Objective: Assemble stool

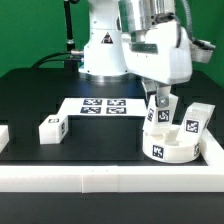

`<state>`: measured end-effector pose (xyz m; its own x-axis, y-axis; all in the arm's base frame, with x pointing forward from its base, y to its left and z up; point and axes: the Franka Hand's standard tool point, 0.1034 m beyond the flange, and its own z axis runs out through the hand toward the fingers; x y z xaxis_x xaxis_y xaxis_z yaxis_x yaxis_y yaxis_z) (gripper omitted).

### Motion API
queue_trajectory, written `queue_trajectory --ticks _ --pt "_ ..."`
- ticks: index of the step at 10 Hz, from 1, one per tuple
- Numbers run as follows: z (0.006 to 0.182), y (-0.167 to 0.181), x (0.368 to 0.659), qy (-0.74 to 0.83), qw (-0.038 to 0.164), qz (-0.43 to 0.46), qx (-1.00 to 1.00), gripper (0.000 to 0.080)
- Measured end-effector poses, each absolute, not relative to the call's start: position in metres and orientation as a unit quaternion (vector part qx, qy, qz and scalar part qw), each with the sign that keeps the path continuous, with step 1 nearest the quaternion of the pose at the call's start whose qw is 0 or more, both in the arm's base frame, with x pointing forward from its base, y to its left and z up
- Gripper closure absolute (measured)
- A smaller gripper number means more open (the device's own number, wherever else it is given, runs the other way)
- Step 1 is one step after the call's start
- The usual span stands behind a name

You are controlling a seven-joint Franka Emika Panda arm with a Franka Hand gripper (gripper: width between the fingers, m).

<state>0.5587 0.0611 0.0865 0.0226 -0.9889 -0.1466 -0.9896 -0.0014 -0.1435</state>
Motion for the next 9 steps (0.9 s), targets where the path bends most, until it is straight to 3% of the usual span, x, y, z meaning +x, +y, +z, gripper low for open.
queue_trajectory --ticks 3,6,7,8,9 --pt "0.0853 0.0615 0.5632 0.825 0.129 0.019 -0.55 0.0464" --pt "0.0853 0.0591 0.5657 0.889 0.134 0.039 -0.436 0.0463" --pt "0.0847 0.0594 0.5654 0.889 0.133 0.039 -0.437 0.036" --pt "0.0849 0.0592 0.5652 0.881 0.133 0.038 -0.452 0.036" --pt "0.089 0.0595 0.5653 0.858 0.132 0.043 -0.495 0.0199"
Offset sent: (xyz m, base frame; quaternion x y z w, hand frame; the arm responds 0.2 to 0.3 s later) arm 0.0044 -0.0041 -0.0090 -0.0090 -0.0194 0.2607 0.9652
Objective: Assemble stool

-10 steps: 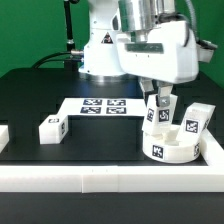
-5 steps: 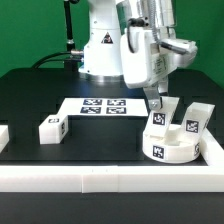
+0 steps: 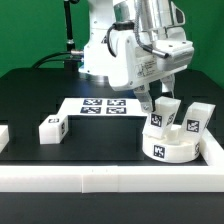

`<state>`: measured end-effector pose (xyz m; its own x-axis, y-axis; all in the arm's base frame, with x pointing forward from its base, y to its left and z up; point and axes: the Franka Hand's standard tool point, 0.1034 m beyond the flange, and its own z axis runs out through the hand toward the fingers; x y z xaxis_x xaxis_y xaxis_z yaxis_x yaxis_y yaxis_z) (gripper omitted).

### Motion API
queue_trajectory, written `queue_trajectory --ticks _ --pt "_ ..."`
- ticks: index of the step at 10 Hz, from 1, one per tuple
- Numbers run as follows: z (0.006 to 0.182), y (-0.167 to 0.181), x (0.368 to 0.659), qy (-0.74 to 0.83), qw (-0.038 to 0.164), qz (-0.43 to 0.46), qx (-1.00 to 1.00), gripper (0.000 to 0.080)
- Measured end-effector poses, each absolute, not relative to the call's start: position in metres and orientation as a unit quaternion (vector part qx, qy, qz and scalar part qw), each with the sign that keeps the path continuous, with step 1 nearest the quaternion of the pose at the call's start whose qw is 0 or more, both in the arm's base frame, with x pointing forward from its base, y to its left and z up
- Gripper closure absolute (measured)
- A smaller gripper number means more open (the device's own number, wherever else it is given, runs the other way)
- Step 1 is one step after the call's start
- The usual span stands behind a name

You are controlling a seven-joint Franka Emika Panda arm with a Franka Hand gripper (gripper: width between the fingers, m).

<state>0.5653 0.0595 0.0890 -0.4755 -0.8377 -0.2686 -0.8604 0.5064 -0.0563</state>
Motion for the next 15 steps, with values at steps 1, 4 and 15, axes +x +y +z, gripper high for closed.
queue_trajectory --ticks 1,4,15 --pt "0.096 0.061 0.567 0.845 0.137 0.044 -0.514 0.0199" --pt "0.111 0.067 0.569 0.752 0.151 0.026 -0.641 0.0152" --pt "0.103 0.069 0.568 0.111 0.091 -0.044 -0.989 0.0151"
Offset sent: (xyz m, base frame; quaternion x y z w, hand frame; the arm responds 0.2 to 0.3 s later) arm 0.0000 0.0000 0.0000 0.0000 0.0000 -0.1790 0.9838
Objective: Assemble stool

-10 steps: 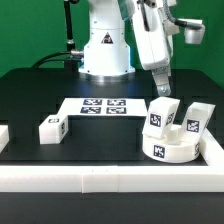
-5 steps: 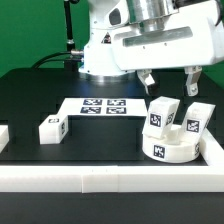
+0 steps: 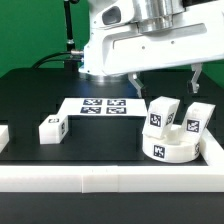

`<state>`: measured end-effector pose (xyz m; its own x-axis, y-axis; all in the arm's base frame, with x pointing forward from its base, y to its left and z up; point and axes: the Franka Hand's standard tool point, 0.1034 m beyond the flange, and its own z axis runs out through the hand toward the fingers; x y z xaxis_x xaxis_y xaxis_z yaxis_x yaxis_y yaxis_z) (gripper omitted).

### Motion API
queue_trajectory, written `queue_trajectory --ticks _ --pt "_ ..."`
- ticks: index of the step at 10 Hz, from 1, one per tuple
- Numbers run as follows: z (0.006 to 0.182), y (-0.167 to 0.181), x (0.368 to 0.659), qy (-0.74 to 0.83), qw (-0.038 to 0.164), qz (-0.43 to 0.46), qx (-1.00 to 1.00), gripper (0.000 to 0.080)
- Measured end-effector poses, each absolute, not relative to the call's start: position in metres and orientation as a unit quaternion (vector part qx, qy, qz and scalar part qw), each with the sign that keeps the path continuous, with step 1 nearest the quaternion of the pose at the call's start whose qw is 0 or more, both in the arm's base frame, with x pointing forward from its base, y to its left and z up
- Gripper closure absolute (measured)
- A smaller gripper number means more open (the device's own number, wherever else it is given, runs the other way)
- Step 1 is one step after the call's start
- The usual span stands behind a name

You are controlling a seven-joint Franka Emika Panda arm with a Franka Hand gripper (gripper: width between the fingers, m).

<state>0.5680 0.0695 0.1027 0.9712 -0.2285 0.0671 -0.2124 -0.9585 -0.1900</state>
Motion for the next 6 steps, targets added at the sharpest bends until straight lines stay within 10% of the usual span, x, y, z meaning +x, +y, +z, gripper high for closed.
queue_trajectory --ticks 6 --pt "0.0933 0.0615 0.5694 -0.232 0.016 -0.041 -0.972 0.0151"
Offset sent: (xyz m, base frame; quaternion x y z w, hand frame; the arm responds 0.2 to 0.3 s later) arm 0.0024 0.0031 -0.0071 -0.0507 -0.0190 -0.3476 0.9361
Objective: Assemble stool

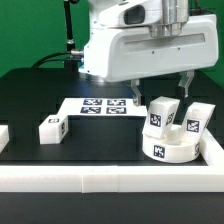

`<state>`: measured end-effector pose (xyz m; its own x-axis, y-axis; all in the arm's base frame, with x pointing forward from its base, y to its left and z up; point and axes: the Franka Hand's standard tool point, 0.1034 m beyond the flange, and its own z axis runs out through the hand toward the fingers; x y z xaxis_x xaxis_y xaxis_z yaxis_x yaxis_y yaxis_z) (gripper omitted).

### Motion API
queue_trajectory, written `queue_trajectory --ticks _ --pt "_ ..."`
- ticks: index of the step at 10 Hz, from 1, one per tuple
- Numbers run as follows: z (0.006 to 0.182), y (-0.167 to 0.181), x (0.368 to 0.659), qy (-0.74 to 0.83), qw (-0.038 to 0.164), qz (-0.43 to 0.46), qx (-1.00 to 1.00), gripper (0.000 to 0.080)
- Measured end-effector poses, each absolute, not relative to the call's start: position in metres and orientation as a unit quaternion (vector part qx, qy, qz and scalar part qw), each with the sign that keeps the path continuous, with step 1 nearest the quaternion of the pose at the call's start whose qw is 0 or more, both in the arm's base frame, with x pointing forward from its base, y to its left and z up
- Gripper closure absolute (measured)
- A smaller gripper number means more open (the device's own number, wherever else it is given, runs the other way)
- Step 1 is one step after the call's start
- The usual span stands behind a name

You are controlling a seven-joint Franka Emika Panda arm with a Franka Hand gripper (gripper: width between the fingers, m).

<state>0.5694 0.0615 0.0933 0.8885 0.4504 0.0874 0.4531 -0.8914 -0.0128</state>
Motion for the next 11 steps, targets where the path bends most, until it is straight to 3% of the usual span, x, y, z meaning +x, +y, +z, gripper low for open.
queue_trajectory --ticks 3,4,5,6,7,9,11 --pt "0.0862 0.0591 0.5675 -0.277 0.009 -0.037 -0.96 0.0151" --pt "0.0862 0.0586 0.5675 -0.276 0.009 -0.037 -0.96 0.0218" --pt "0.0862 0.0585 0.5675 -0.276 0.009 -0.037 -0.96 0.0218" --pt "0.0862 0.0584 0.5675 -0.276 0.009 -0.037 -0.96 0.0404" --pt "0.0865 0.0582 0.5678 -0.276 0.009 -0.038 -0.96 0.0459" --pt "0.0865 0.0583 0.5678 -0.253 0.01 -0.038 -0.967 0.0459" --pt "0.0865 0.0623 0.5701 -0.107 0.014 -0.051 -0.993 0.0459"
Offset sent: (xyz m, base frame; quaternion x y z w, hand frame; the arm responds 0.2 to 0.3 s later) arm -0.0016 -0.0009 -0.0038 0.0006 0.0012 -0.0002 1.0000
